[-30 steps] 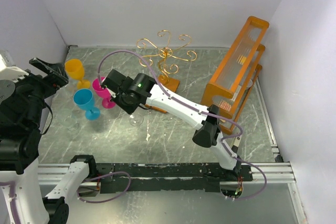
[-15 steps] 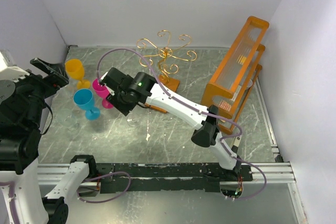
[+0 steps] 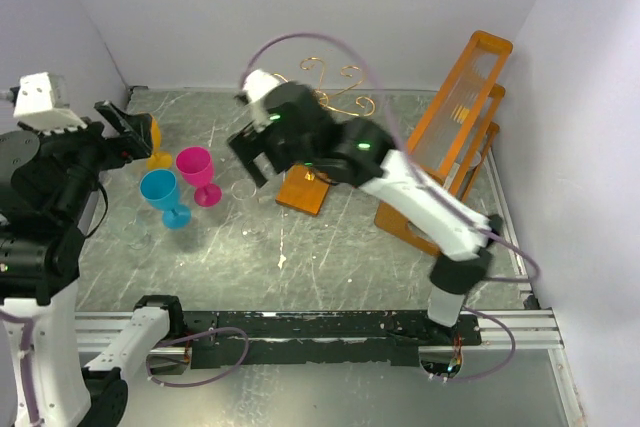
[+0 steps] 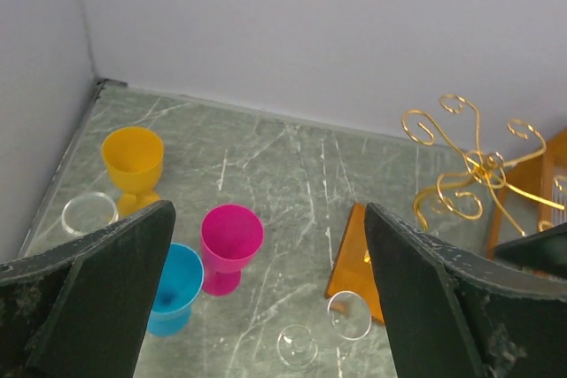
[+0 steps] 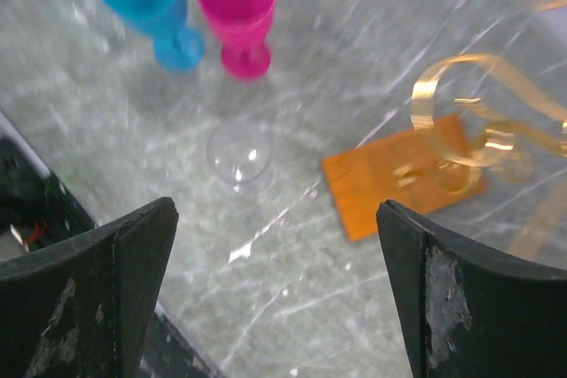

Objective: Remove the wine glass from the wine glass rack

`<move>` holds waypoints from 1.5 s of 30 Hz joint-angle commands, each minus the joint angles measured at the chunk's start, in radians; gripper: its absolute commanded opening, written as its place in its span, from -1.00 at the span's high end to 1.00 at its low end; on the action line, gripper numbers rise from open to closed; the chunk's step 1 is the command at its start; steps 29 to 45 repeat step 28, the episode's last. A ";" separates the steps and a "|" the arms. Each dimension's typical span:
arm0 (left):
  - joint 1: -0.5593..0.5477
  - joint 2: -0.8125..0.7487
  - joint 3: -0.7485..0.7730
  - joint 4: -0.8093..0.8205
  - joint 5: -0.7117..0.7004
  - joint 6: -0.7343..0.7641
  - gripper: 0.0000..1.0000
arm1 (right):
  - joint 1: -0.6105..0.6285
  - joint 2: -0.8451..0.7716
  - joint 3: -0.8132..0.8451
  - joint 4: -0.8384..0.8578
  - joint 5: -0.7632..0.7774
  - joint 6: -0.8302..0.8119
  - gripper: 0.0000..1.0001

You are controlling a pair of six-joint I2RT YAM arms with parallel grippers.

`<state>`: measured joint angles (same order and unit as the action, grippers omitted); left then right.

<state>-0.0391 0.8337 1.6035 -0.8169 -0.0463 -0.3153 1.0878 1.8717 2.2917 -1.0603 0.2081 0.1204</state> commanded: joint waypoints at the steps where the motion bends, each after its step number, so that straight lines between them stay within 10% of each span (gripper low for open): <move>1: -0.018 0.053 0.027 0.091 0.160 0.138 -0.97 | -0.044 -0.284 -0.165 0.258 0.172 -0.058 -0.96; 13: -0.174 0.157 0.143 0.134 0.042 0.248 -0.96 | -0.062 -0.948 -0.770 0.749 0.606 -0.244 -1.00; 45: -0.174 0.122 0.051 0.330 0.023 0.210 -0.94 | -0.062 -1.006 -0.838 0.789 0.861 -0.252 -1.00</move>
